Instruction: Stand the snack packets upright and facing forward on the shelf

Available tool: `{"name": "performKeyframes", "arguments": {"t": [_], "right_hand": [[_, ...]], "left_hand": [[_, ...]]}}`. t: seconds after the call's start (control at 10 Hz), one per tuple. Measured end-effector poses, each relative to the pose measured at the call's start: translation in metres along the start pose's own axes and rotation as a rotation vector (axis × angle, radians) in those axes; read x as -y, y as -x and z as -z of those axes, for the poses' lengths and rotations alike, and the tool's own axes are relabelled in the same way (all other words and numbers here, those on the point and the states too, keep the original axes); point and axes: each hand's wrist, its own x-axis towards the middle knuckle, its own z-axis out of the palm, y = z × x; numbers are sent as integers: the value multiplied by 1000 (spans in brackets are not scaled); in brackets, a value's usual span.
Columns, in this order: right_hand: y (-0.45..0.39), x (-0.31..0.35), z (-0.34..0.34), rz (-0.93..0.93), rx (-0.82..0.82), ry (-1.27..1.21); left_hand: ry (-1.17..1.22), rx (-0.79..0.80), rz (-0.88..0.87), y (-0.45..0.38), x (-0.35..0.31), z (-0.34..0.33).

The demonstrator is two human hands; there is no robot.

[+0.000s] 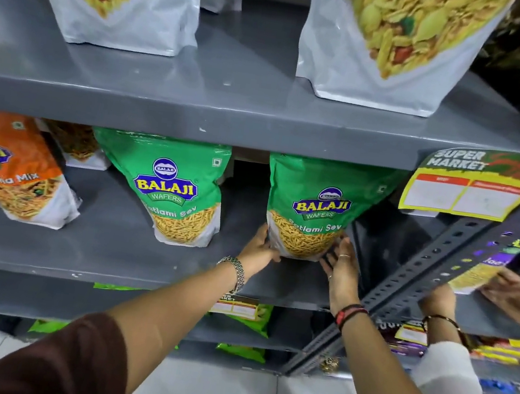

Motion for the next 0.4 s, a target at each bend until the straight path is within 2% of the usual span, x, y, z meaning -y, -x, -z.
{"name": "performKeyframes", "arguments": {"t": [0.3,0.4], "right_hand": [[-5,5,8,40,-59,-3],[0,-1,10,90,-101,114]], "left_hand": [[20,32,-51,-7,0,-15],[-40,-113,-150,-3,4,-10]]}}
